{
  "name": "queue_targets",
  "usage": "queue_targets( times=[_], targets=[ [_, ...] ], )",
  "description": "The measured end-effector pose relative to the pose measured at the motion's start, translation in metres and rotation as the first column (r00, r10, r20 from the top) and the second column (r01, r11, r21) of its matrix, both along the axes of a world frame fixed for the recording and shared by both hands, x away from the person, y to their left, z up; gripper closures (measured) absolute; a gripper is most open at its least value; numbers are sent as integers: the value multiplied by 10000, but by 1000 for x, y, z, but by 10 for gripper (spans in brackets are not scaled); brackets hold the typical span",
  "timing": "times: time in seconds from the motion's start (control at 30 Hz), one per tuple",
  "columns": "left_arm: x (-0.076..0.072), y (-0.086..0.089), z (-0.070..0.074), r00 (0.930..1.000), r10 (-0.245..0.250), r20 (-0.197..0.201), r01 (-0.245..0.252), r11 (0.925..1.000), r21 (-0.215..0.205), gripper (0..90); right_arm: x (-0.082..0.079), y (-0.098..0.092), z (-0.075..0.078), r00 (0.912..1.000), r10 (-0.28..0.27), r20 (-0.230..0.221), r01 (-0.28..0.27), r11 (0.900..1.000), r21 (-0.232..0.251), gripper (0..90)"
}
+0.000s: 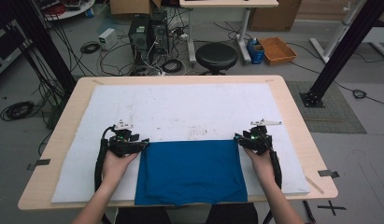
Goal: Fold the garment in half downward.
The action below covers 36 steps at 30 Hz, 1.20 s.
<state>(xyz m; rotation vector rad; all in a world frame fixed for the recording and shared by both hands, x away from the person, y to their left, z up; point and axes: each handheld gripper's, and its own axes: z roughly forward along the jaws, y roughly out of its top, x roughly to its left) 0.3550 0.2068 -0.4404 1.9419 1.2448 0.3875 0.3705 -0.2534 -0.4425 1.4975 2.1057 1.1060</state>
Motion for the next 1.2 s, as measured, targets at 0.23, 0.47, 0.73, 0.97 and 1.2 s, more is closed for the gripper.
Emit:
queue_targets(
  times=[0.23,0.47,0.73,0.97,1.2],
  targets=[
    [-4,1,-4,9998,103,-173,-101,9999,127,529,-2,5,-7,9990,437,-38,-438,9985,-314,603],
    [-6,0,1,9994,237,243,-235,9997,-68,521,-3,6,-5,9985,490,244,-481,9982,-366,601],
    [-3,1,-5,9997,210,-100,-208,9995,224,570,-2,12,-8,9965,821,133,-811,9947,-638,649],
    [-4,6,-4,9997,248,5,-248,9997,-34,692,-1,8,-9,9966,811,123,-807,9962,-343,687],
    [-4,10,-2,9992,366,-181,-376,9975,-602,547,-3,4,-3,9977,514,437,-514,9987,-12,639]
  ],
)
